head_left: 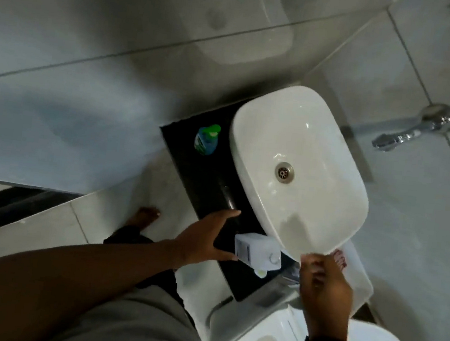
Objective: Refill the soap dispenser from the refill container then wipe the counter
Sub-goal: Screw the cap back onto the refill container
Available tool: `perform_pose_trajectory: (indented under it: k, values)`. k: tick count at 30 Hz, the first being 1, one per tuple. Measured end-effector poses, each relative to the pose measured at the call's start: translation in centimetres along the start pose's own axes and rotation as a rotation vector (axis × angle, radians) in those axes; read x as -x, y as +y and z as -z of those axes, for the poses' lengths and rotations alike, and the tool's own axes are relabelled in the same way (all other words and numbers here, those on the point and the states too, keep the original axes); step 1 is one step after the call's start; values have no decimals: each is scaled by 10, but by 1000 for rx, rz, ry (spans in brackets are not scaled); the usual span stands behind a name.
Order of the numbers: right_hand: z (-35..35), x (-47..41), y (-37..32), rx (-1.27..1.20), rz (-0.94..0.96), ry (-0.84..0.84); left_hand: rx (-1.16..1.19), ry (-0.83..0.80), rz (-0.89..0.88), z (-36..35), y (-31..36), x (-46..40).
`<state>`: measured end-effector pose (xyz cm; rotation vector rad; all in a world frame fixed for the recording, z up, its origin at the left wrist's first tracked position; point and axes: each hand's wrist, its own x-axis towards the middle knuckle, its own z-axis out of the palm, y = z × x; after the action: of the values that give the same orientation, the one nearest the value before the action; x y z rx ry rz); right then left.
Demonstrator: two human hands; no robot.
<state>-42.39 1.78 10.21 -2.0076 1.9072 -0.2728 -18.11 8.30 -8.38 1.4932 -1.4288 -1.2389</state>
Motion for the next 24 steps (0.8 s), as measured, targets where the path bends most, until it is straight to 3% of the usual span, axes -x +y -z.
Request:
perform_pose_trajectory:
  k: [3,6,10,15,19,24]
  values:
    - [-39,27,45,19,-209,-141,26,-113,22,-19,8,-5]
    - [-88,31,67,54,-235,-331,50,-137,34,-36,19,-12]
    - [-135,18,69,53,-219,-386,35,-65,53,-52,34,-14]
    - [-128,23,66,-63,-266,-218,29,1,67,-63,41,-12]
    - [-81,46,52,-89,-115,-51,43,1,67,-61,39,-11]
    - [-29,49,8,-360,-50,98,48,22,60,-61,36,-9]
